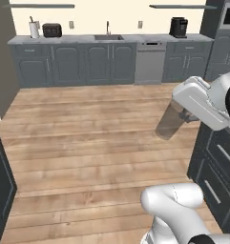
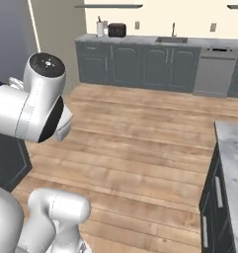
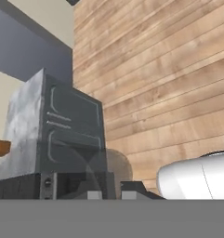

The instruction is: There is a bowl on the dining counter. Grab a lemon wedge from the fridge and place it in the bowl. Then get the liquor bottle and glass cup from the cabinet and place them next to the bowl.

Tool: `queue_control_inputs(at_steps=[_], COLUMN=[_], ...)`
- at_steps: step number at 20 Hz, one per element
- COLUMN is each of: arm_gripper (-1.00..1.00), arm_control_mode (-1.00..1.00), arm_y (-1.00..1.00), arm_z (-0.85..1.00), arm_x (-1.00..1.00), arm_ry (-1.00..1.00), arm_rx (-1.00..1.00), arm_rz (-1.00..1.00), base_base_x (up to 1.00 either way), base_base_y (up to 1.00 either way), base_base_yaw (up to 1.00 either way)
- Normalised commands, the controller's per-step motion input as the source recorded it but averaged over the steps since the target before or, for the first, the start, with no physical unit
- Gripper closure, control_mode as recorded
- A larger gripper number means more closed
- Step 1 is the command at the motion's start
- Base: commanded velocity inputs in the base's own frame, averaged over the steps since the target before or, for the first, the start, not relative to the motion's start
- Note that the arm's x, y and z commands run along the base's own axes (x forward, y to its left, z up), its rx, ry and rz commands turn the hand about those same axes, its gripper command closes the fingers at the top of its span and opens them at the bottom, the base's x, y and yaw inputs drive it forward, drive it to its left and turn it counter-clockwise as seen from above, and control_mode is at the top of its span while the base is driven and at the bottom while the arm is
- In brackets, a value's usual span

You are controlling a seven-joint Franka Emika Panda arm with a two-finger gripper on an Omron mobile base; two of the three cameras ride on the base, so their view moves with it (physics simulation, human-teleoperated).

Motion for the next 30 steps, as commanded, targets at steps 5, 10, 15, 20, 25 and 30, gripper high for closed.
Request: queue_control_inputs(at_steps=[5, 10, 15, 20, 25, 30], arm_gripper=[1.0, 1.0, 1.0, 1.0, 1.0, 1.0], arm_control_mode=[1.0, 1.0, 1.0, 1.0, 1.0, 1.0], arm_y=[0.0, 0.0, 0.0, 0.0, 0.0, 0.0], arm_z=[0.0, 0.0, 0.0, 0.0, 0.0, 0.0], arm_x=[0.0, 0.0, 0.0, 0.0, 0.0, 0.0], arm_ry=[0.0, 0.0, 0.0, 0.0, 0.0, 0.0], arm_rx=[0.0, 0.0, 0.0, 0.0, 0.0, 0.0], arm_rz=[0.0, 0.0, 0.0, 0.0, 0.0, 0.0], base_base_x=[1.0, 1.0, 1.0, 0.93, 0.82, 0.61], base_base_y=[0.02, 0.12, 0.24, 0.34, 0.44, 0.59], base_base_yaw=[-0.29, -0.35, -0.46, -0.53, -0.55, -0.57])
